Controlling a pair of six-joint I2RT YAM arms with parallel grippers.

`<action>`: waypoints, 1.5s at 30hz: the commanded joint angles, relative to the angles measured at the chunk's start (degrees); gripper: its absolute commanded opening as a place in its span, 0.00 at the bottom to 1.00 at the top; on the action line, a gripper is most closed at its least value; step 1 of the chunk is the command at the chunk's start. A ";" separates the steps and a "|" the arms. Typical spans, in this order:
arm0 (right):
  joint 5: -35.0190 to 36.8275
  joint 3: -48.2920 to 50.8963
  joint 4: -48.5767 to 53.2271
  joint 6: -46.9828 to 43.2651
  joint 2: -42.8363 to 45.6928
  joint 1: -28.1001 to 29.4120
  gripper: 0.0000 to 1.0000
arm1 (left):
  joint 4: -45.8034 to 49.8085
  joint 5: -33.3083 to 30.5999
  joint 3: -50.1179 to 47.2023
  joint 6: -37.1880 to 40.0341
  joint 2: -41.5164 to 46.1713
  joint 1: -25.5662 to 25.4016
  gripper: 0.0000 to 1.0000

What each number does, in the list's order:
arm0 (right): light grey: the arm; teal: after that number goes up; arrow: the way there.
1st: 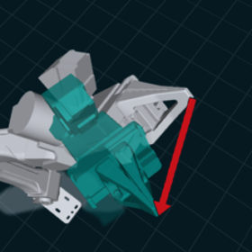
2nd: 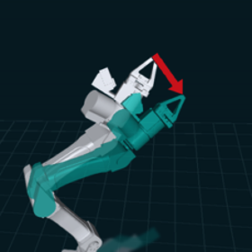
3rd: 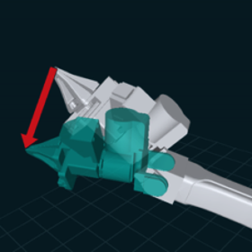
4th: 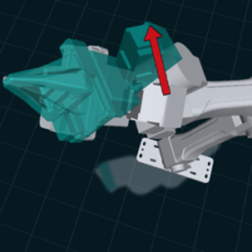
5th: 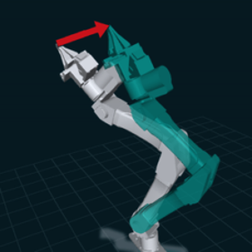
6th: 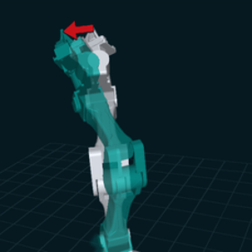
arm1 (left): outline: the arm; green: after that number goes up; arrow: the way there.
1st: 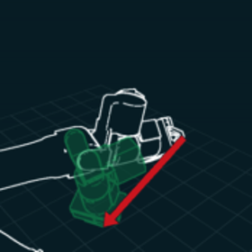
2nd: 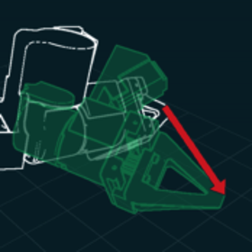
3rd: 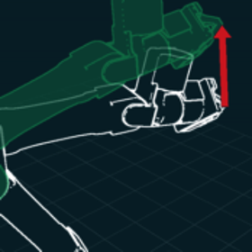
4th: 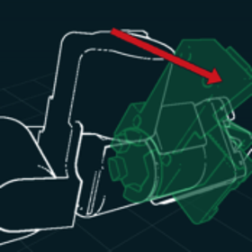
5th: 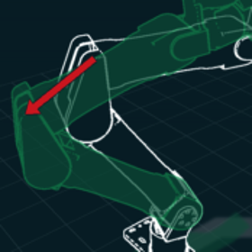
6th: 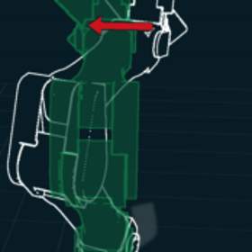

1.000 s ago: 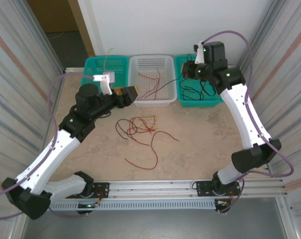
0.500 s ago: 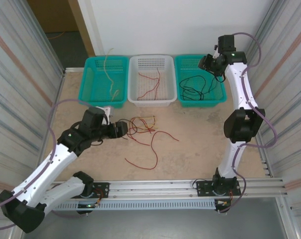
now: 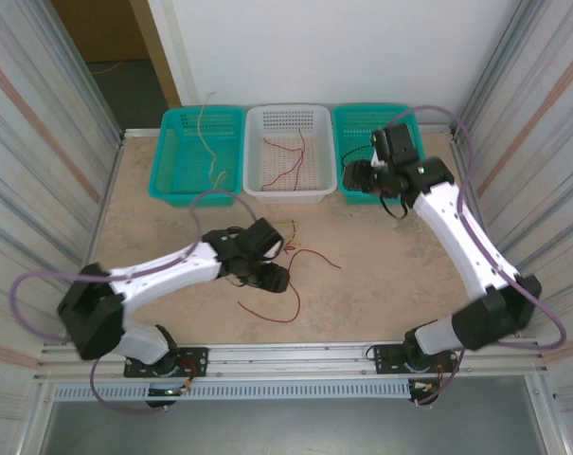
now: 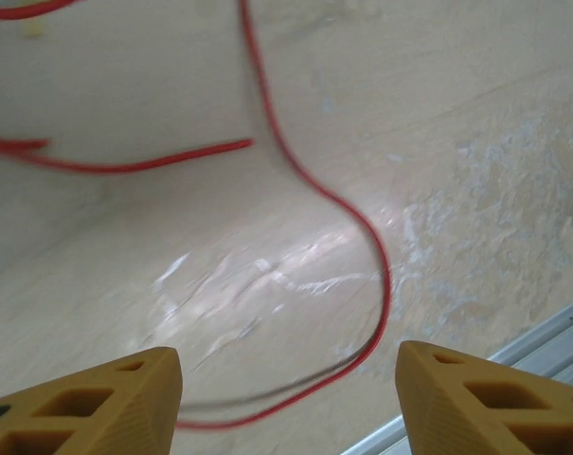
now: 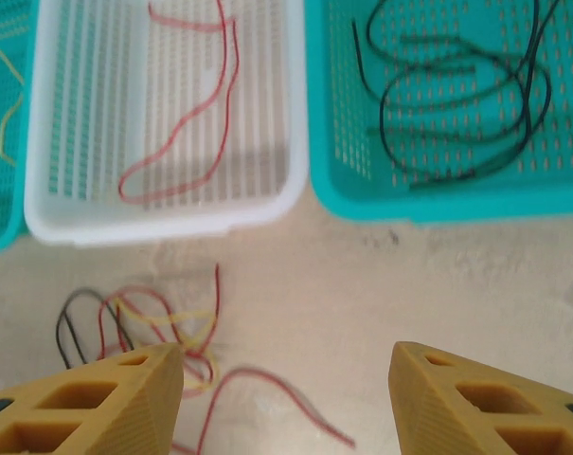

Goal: Untangle the cables

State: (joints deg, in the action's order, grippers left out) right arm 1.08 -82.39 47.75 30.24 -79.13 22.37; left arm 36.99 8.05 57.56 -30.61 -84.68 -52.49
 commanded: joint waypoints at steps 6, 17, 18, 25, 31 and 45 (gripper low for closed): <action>2.96 17.24 -2.66 7.61 16.99 5.12 0.60 | 0.01 -1.17 12.71 0.42 -16.16 -2.00 0.54; 3.50 22.10 -2.44 8.32 21.51 5.07 0.60 | 5.02 -4.62 16.09 -2.57 -22.98 -1.16 0.45; 3.34 22.17 -2.55 8.26 21.33 5.06 0.60 | 4.56 -4.95 15.48 -3.04 -22.49 -1.16 0.45; 2.26 22.71 -3.47 8.60 20.43 5.05 0.59 | 4.58 -7.45 14.55 -3.53 -21.45 -1.01 0.50; 2.73 21.87 -3.66 8.34 20.48 5.06 0.54 | 4.66 -6.03 16.31 -2.88 -23.95 -0.86 0.45; 5.89 21.17 -2.97 8.43 24.21 4.73 0.51 | 4.98 -3.88 19.73 -0.89 -25.78 -1.40 0.00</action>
State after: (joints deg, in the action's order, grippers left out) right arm 5.82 -60.03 44.80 38.22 -55.53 27.35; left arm 40.49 3.60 75.37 -32.10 -110.83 -53.98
